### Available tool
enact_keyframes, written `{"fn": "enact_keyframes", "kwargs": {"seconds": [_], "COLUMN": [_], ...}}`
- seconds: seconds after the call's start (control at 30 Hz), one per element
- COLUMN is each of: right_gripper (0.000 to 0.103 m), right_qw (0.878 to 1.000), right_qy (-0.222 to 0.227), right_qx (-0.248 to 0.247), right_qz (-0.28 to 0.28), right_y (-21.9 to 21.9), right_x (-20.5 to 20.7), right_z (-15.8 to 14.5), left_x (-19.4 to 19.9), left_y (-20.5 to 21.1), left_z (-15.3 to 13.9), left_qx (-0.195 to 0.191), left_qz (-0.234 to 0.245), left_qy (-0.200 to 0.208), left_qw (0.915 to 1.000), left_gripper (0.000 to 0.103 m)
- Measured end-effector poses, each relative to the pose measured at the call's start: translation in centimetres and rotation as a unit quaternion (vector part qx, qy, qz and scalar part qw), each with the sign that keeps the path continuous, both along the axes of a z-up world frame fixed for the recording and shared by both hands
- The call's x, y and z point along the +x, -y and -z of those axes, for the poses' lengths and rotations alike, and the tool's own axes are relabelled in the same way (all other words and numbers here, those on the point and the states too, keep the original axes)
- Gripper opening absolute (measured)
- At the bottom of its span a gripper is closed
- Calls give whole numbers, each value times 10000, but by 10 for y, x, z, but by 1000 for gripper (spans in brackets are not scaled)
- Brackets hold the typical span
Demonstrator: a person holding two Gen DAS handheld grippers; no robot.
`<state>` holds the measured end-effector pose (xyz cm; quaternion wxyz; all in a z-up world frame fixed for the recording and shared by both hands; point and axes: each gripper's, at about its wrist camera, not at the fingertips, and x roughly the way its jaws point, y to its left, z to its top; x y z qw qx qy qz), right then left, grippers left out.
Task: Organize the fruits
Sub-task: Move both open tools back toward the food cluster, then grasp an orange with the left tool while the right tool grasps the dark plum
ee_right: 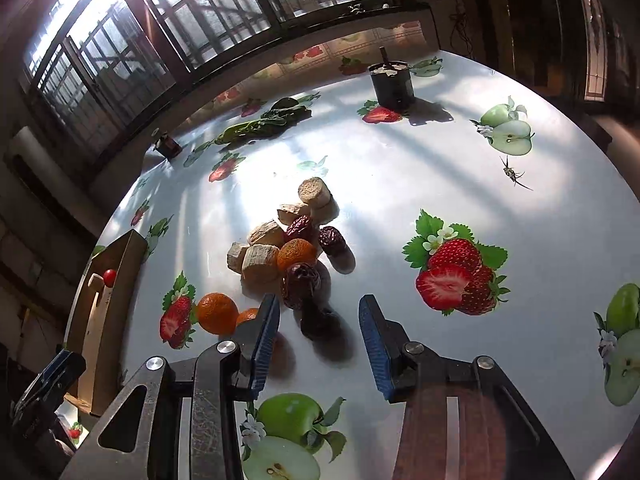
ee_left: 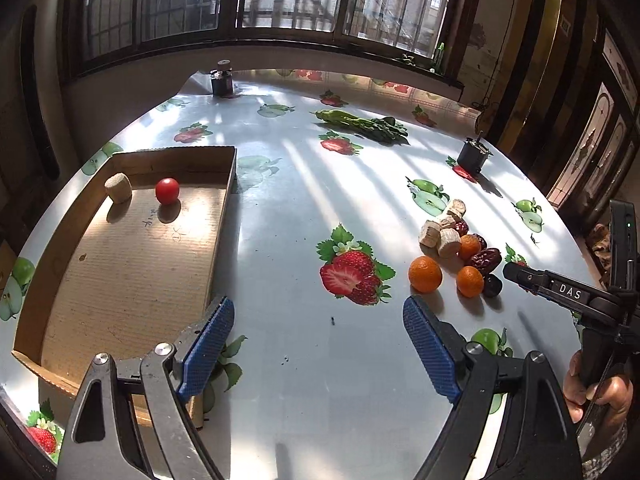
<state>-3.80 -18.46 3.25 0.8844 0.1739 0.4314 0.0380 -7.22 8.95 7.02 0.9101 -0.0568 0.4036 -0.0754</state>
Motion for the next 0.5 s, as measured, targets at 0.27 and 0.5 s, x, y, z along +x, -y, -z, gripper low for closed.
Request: {"fn": "enact_keyframes", "kwargs": {"seconds": [0.27,0.5], "right_gripper": [41,28], "right_qw": [9992,9999], "right_qy": [-226,23], "right_qx": [-280,-140], "right_qz": [-182,-20], "right_y": [-9,4], "right_x": [14,7], "right_z": [25,20], "left_x": [13,47], "left_y": [28,63], "left_z": [9,17], "left_qx": [68,203], "left_qz": [315,764], "left_qy": [-144,-55], "left_qw": [9994,9969], "left_gripper": [86,86]}}
